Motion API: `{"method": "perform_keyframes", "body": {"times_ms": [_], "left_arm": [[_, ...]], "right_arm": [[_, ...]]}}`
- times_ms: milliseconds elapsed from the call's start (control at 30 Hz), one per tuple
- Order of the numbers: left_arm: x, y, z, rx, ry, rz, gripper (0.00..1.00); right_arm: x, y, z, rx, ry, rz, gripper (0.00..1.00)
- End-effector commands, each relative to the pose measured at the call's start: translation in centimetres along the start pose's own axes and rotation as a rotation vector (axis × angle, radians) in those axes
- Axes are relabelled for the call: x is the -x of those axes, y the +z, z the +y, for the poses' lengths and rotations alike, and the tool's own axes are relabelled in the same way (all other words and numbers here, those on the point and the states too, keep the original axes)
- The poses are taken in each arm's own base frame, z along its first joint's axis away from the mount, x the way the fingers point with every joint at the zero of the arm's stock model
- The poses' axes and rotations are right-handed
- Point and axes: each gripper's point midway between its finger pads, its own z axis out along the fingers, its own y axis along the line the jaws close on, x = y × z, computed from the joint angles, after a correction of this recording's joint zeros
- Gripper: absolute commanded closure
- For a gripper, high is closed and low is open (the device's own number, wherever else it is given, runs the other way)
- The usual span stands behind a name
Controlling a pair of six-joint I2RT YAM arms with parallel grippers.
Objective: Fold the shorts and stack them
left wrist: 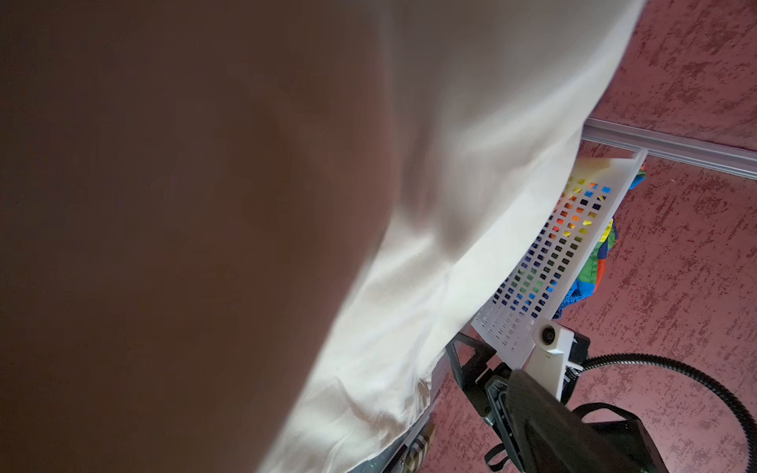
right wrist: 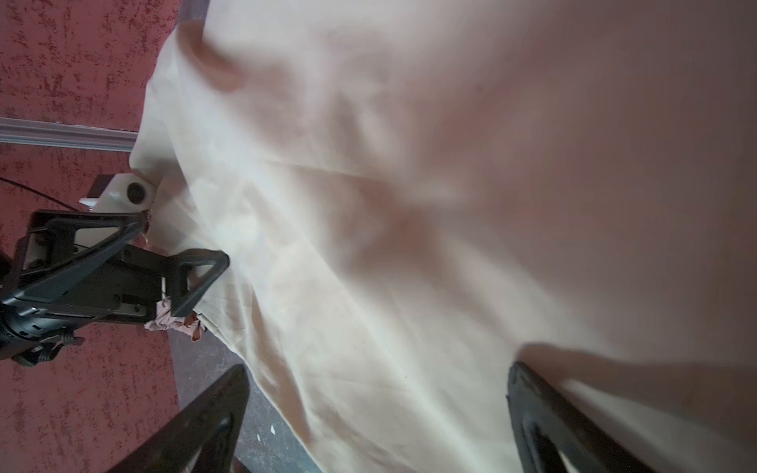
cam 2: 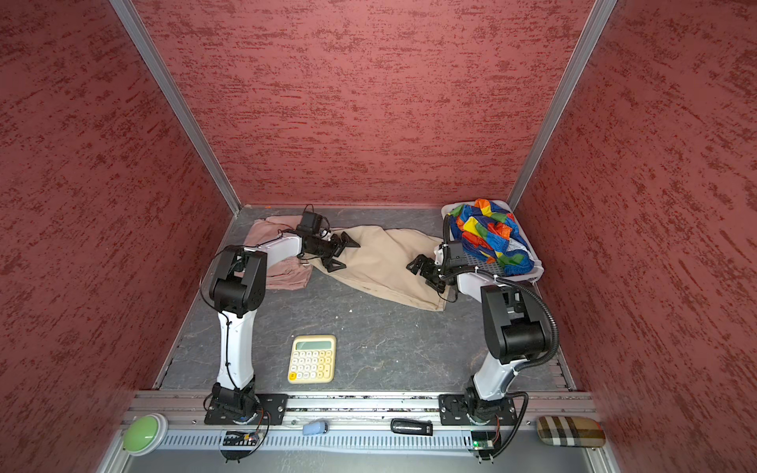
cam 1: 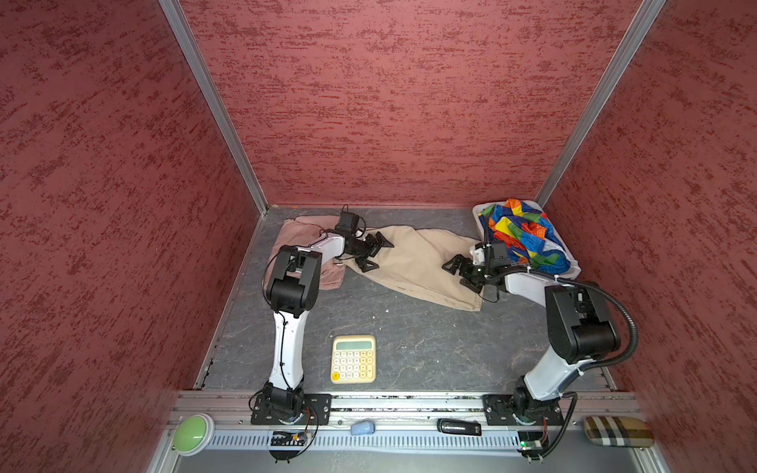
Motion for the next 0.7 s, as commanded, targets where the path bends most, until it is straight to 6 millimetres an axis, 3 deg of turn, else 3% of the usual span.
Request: {"method": "perform_keyframes", "body": {"times_ms": [0,100,167,267,333,400,500,567,667], "left_arm": [[1.0,-0.3,2.3,0.066,0.024,-0.029,0.01],[0.8,-0.9,2.4,0.043,0.019,-0.02,0.01],[0.7,-2.6,-0.8,-0.014,0.084,-0.034,0.01],[1.0,-8.0,-7.4,-0.045,0.261,-0.135,0.01],[1.4,-12.4,-8.9,0.03,0.348,-0.234,0.01],[2.3,-16.5,-7.9,0.099,0.345,-0.328,0.01],[4.1,-20.7,-3.1,0.164,0.263,-0.418,0.01],[5.0,-22.1,0.9,0.29,0.243,-0.436,0.01],[5.0,-22.0,4.8,0.316,0.149,-0.379,0.01]], "right_arm": [[-0.3,0.2,-3.4,-0.069,-0.003,0.001,0.01],[-0.6,0.1,-4.5,-0.089,-0.011,0.008,0.01],[-0.5,0.0,-4.1,-0.077,-0.021,0.005,0.01],[0.4,-0.7,-3.1,-0.083,-0.044,-0.009,0.01],[1.1,-1.2,-2.6,-0.096,-0.069,-0.023,0.01],[1.4,-1.4,-2.2,-0.101,-0.087,-0.025,0.01],[1.4,-1.2,-2.4,-0.106,-0.098,-0.01,0.01],[1.2,-1.0,-2.3,-0.098,-0.099,-0.006,0.01],[1.2,-0.9,-2.0,-0.09,-0.111,-0.003,0.01]]}}
